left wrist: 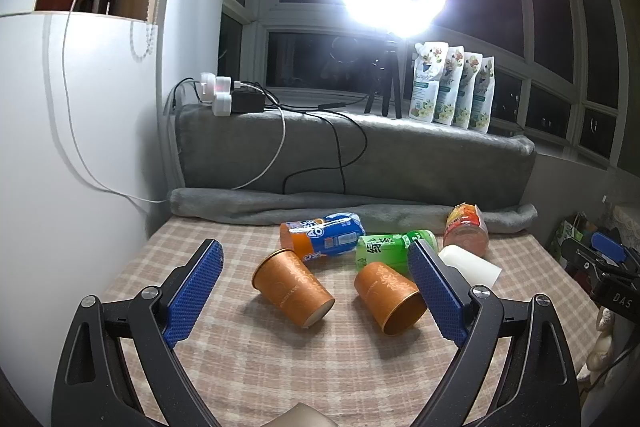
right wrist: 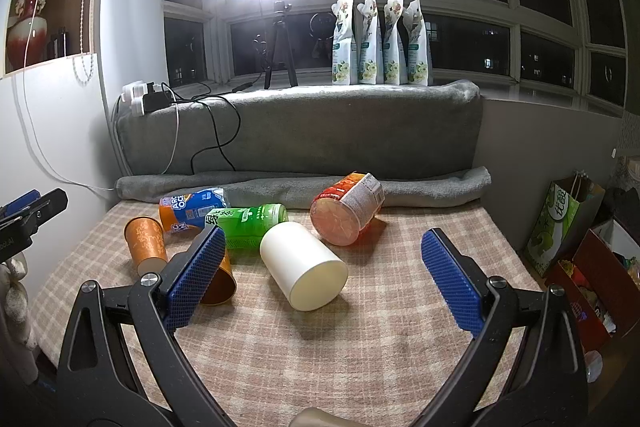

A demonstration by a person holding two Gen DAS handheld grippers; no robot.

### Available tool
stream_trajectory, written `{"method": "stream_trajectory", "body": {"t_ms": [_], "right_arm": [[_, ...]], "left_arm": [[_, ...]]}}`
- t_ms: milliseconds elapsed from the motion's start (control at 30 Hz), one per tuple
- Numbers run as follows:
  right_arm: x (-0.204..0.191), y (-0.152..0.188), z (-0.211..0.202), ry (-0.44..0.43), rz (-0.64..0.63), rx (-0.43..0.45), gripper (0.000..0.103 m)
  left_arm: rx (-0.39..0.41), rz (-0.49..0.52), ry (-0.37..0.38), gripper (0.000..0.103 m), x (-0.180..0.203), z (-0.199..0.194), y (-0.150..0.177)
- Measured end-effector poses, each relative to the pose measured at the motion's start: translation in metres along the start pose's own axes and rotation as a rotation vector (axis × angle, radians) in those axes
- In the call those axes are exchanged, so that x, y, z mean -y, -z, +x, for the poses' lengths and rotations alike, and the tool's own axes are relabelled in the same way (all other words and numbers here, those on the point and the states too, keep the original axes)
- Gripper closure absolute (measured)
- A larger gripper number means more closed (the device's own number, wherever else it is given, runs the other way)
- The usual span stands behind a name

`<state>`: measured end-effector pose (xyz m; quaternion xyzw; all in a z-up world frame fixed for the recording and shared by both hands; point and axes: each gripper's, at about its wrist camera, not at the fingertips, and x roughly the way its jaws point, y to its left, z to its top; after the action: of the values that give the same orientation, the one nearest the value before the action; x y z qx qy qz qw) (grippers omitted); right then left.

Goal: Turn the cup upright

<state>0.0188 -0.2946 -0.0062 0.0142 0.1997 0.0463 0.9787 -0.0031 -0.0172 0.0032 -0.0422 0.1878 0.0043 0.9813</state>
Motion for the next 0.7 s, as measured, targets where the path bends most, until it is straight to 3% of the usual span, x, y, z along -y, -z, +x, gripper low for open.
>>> {"method": "stream_trajectory", "body": {"t_ms": [433, 700], "right_arm": [[-0.002, 0.003, 0.007, -0.014, -0.018, -0.016, 0.003], [-0.026, -0.015, 0.027, -0.052, -0.129, -0.018, 0.003]], "left_arm": [[-0.020, 0.005, 0.011, 0.010, -0.003, 0.006, 0.002], [-0.084, -0.015, 0.048, 0.010, -0.011, 0.021, 0.010]]}}
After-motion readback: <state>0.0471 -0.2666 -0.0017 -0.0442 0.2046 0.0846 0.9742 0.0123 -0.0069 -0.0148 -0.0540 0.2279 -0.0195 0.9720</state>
